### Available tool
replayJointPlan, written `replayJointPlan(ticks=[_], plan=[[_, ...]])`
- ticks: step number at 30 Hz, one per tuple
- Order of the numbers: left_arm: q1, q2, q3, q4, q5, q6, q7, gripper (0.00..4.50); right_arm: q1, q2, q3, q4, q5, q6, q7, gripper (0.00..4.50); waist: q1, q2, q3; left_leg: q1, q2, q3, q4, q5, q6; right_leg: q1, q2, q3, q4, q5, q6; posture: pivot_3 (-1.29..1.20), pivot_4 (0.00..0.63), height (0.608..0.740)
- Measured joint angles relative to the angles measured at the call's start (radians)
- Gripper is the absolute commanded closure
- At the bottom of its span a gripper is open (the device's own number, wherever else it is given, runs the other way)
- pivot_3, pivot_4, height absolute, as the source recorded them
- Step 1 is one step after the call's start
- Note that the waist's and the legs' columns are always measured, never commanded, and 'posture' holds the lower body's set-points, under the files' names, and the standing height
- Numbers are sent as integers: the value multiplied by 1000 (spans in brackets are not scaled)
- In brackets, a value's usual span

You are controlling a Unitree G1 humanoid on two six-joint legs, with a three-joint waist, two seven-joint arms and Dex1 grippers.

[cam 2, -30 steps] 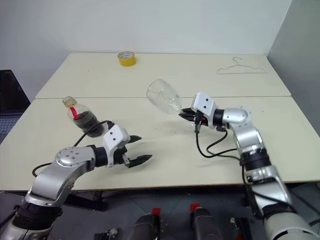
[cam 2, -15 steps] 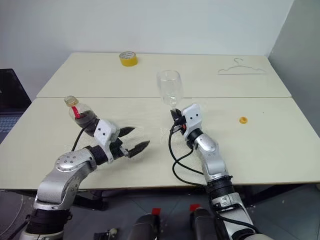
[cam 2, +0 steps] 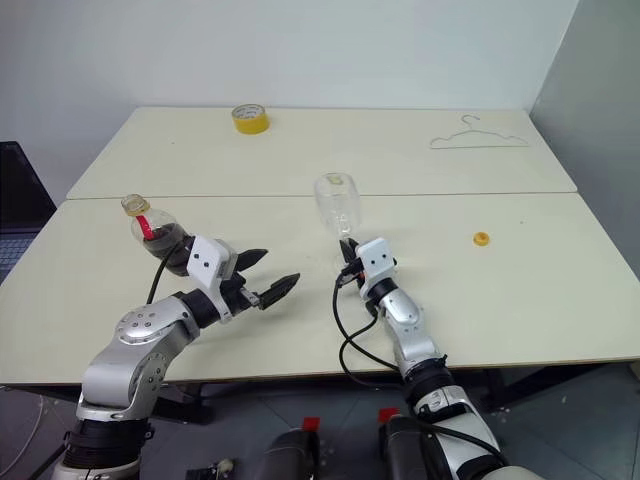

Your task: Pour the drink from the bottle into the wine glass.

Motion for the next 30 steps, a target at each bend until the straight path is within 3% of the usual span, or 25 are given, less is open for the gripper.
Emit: replayJointPlan(ticks=[11,23,30], plan=[[0,5,0,-1,0,0,-7,0,4,-14,3,14,0,12,29,33,0,0,0,0,0,0,0,0,0,0,0,0,0,-1,-2,0,150,740],[30,67,43,-11,-63,25,-55,0,115,-124,32,-275,37,181,149,33,0,0,0,0,0,0,-1,0,0,0,0,0,0,-3,-4,0,150,740],[221,231,303,-129,-281,135,-186,0,182,-428,15,-641,131,575,342,33,2,0,0,0,0,0,-1,0,0,-1,-2,-1,-2,-4,-6,0,150,740]])
